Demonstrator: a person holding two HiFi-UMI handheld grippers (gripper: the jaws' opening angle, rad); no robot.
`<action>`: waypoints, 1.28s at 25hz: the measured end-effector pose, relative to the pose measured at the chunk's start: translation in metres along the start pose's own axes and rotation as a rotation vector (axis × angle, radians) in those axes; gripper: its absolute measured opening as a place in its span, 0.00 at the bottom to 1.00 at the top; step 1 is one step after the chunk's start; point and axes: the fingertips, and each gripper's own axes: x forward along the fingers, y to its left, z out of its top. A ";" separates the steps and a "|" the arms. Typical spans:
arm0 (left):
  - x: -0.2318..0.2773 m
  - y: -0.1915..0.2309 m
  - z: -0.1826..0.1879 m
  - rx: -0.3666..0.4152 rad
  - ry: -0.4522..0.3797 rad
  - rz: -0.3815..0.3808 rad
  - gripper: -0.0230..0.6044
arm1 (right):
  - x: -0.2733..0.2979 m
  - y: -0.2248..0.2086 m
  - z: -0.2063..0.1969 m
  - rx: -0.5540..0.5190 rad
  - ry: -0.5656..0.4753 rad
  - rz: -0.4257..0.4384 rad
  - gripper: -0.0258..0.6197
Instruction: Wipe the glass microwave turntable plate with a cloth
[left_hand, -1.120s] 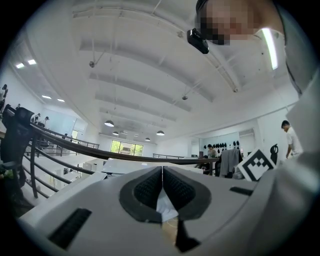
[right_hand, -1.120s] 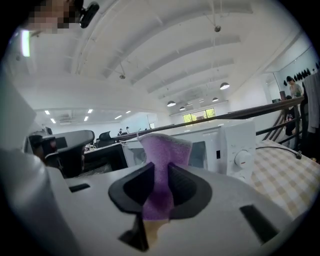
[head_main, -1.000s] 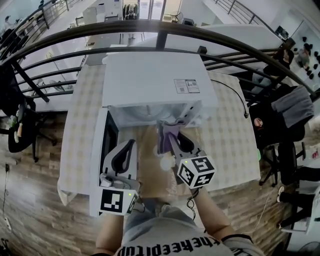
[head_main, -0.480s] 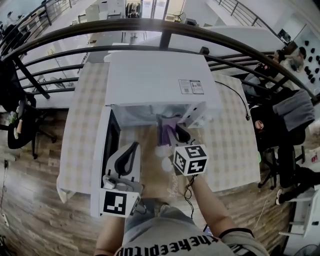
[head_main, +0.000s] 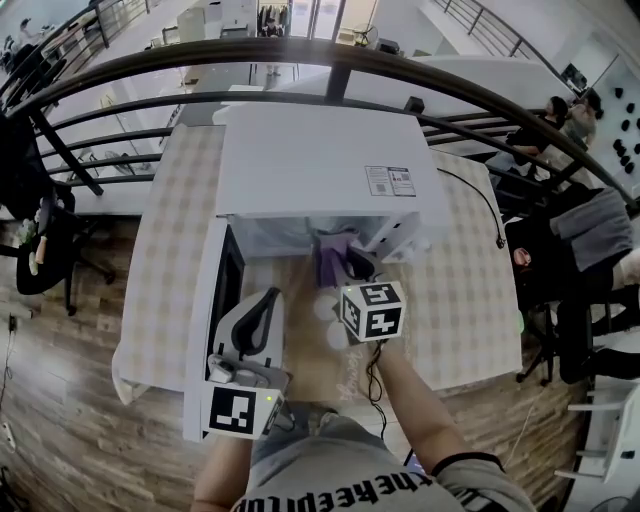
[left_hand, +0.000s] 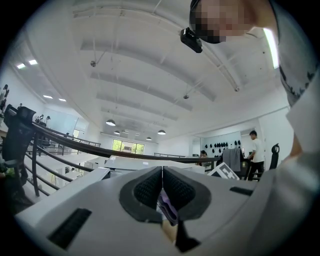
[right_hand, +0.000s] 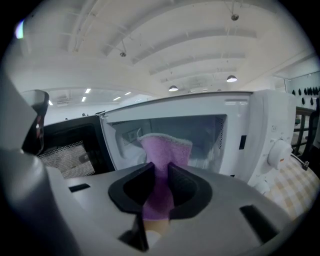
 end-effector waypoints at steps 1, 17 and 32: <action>0.001 0.000 -0.001 -0.002 0.001 0.000 0.05 | 0.003 -0.001 -0.001 0.000 0.007 -0.002 0.17; 0.010 0.007 -0.021 -0.035 0.063 -0.001 0.05 | 0.052 -0.019 -0.011 -0.063 0.106 -0.049 0.17; 0.011 0.017 -0.023 -0.041 0.066 0.014 0.05 | 0.091 -0.026 -0.020 -0.185 0.231 -0.123 0.17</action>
